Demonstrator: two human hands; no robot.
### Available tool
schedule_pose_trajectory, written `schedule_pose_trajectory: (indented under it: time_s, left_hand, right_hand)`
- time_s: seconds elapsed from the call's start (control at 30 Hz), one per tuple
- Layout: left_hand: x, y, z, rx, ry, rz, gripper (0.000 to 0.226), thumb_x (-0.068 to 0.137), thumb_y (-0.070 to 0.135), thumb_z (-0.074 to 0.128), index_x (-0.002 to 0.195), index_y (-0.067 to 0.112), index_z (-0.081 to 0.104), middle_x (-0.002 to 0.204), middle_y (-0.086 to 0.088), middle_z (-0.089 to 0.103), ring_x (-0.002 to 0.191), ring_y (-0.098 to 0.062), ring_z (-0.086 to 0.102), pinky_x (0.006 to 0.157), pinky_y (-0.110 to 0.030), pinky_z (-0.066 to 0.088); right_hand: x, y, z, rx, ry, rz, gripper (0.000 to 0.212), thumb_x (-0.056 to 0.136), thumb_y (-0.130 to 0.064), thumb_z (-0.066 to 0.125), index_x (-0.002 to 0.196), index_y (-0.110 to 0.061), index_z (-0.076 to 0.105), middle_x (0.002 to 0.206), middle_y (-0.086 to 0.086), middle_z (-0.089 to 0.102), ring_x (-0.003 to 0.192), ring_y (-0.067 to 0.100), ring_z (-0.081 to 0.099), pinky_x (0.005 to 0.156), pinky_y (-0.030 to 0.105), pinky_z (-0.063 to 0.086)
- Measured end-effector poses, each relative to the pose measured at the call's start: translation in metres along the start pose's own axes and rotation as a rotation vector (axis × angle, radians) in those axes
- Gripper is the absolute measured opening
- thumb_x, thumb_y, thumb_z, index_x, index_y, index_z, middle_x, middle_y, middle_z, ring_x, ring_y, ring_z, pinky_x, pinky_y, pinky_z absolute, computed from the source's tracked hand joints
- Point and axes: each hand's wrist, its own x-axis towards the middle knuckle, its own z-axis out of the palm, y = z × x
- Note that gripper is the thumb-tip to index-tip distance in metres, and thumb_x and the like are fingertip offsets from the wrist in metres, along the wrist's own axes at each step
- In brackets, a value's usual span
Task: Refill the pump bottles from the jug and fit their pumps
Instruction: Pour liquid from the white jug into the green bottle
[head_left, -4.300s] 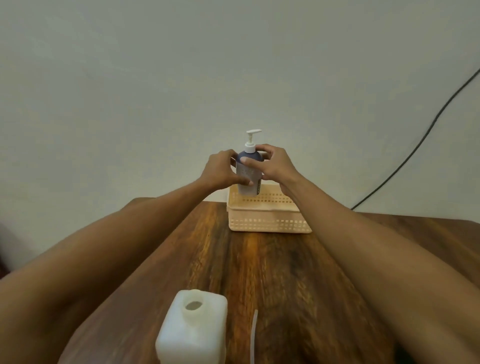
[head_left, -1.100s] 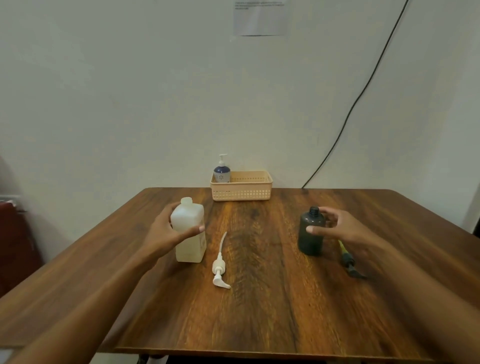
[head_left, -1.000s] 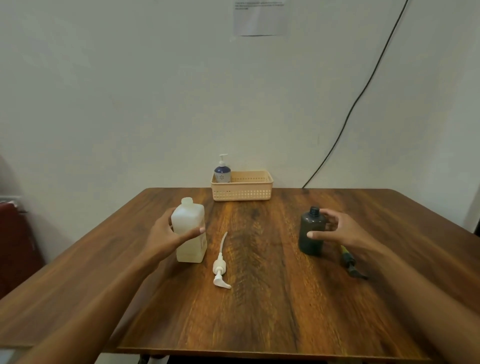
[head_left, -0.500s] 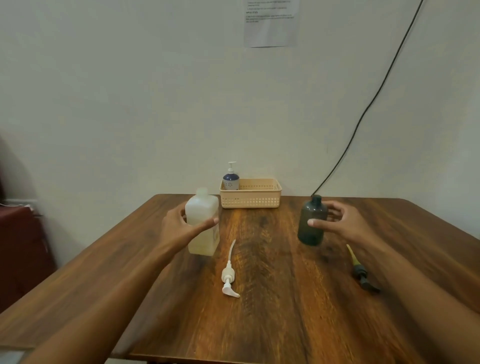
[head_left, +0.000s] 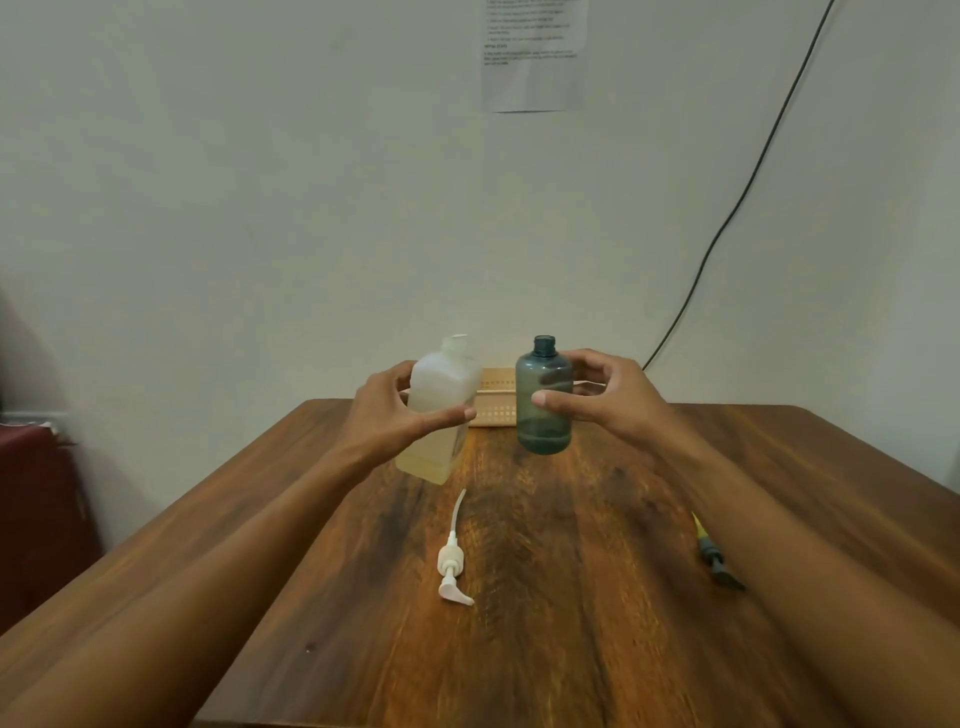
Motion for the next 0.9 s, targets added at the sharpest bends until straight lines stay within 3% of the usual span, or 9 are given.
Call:
schedule_pose_trajectory:
  time_s: [0.1, 0.2, 0.4, 0.57, 0.63, 0.77, 0.9]
  left_hand:
    - [0.004, 0.008, -0.005, 0.034, -0.042, 0.042, 0.072, 0.056, 0.080, 0.080, 0.117, 0.044, 0.066, 0.103, 0.031, 0.066, 0.097, 0.016, 0.061, 0.069, -0.010, 0.050]
    - [0.008, 0.013, -0.009, 0.074, -0.089, 0.071, 0.075, 0.060, 0.071, 0.084, 0.125, 0.036, 0.068, 0.108, 0.026, 0.067, 0.099, 0.008, 0.063, 0.070, -0.009, 0.050]
    - [0.019, 0.021, -0.017, 0.164, -0.161, 0.169, 0.076, 0.066, 0.057, 0.089, 0.132, 0.025, 0.067, 0.122, 0.008, 0.070, 0.105, -0.012, 0.066, 0.082, -0.029, 0.061]
    - [0.021, 0.028, -0.021, 0.197, -0.193, 0.196, 0.075, 0.066, 0.052, 0.091, 0.132, 0.027, 0.067, 0.118, 0.009, 0.070, 0.103, -0.014, 0.066, 0.080, -0.034, 0.062]
    - [0.022, 0.031, -0.021, 0.211, -0.204, 0.205, 0.076, 0.064, 0.051, 0.092, 0.132, 0.029, 0.066, 0.115, 0.012, 0.069, 0.102, -0.012, 0.065, 0.080, -0.033, 0.062]
    - [0.024, 0.034, -0.022, 0.254, -0.227, 0.237, 0.081, 0.063, 0.049, 0.093, 0.136, 0.027, 0.064, 0.129, 0.008, 0.067, 0.105, -0.013, 0.064, 0.080, -0.027, 0.061]
    - [0.027, 0.035, -0.025, 0.302, -0.253, 0.259, 0.081, 0.063, 0.050, 0.093, 0.136, 0.026, 0.065, 0.135, 0.008, 0.065, 0.108, -0.014, 0.064, 0.078, -0.020, 0.058]
  right_hand:
    - [0.001, -0.001, 0.008, 0.005, -0.029, 0.016, 0.074, 0.064, -0.053, 0.091, 0.131, -0.030, 0.068, 0.122, -0.010, 0.073, 0.111, 0.009, 0.069, 0.076, 0.017, 0.056]
    - [0.001, 0.001, 0.015, -0.011, -0.043, 0.037, 0.070, 0.068, -0.050, 0.092, 0.131, -0.034, 0.066, 0.125, -0.011, 0.071, 0.113, 0.008, 0.066, 0.076, 0.017, 0.054]
    - [0.001, 0.001, 0.021, 0.018, -0.056, 0.046, 0.068, 0.060, -0.057, 0.091, 0.121, -0.044, 0.065, 0.117, -0.020, 0.071, 0.110, 0.006, 0.067, 0.070, 0.012, 0.055]
    - [0.000, 0.004, 0.024, -0.012, -0.061, 0.050, 0.068, 0.066, -0.055, 0.092, 0.127, -0.042, 0.065, 0.118, -0.019, 0.071, 0.109, 0.006, 0.067, 0.074, 0.014, 0.056]
    - [-0.001, 0.005, 0.024, -0.017, -0.063, 0.050, 0.073, 0.064, -0.056, 0.092, 0.130, -0.040, 0.065, 0.116, -0.021, 0.071, 0.108, 0.005, 0.067, 0.073, 0.014, 0.056]
    - [-0.001, 0.007, 0.022, -0.027, -0.073, 0.045, 0.079, 0.069, -0.050, 0.093, 0.140, -0.034, 0.064, 0.124, -0.014, 0.071, 0.112, 0.008, 0.067, 0.076, 0.016, 0.056]
    - [-0.002, 0.009, 0.021, -0.045, -0.074, 0.045, 0.075, 0.072, -0.046, 0.094, 0.140, -0.033, 0.063, 0.120, -0.016, 0.069, 0.108, 0.005, 0.066, 0.067, 0.010, 0.054]
